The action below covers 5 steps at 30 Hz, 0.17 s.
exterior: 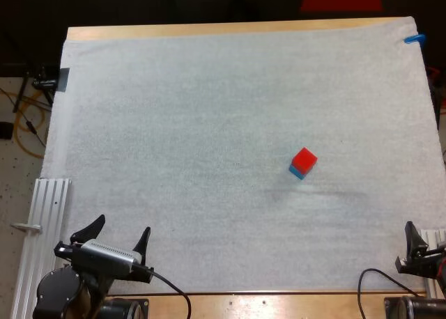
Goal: Stack red cube on blue cube
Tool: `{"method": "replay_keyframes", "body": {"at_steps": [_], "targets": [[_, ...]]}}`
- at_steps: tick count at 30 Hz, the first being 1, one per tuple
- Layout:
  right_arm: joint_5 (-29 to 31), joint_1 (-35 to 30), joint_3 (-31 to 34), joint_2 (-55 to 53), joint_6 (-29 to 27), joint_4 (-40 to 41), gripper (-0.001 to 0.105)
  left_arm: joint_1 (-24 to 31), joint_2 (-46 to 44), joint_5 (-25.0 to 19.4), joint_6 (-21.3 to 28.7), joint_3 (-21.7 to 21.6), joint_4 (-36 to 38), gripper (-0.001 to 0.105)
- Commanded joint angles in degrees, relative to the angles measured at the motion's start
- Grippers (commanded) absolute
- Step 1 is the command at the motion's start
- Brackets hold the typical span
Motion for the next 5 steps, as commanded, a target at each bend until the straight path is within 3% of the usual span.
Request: {"method": "replay_keyframes", "body": {"at_steps": [1, 5], "targets": [[-0.31, -0.35, -0.12, -2.25, 0.22, -0.42, 0.070, -0.05, -7.84, -0.02, -0.63, -0.10, -0.94, 0.076], [-0.31, -0.35, -0.12, -2.25, 0.22, -0.42, 0.070, -0.05, -7.84, -0.02, -0.63, -0.10, -0.94, 0.076]]}}
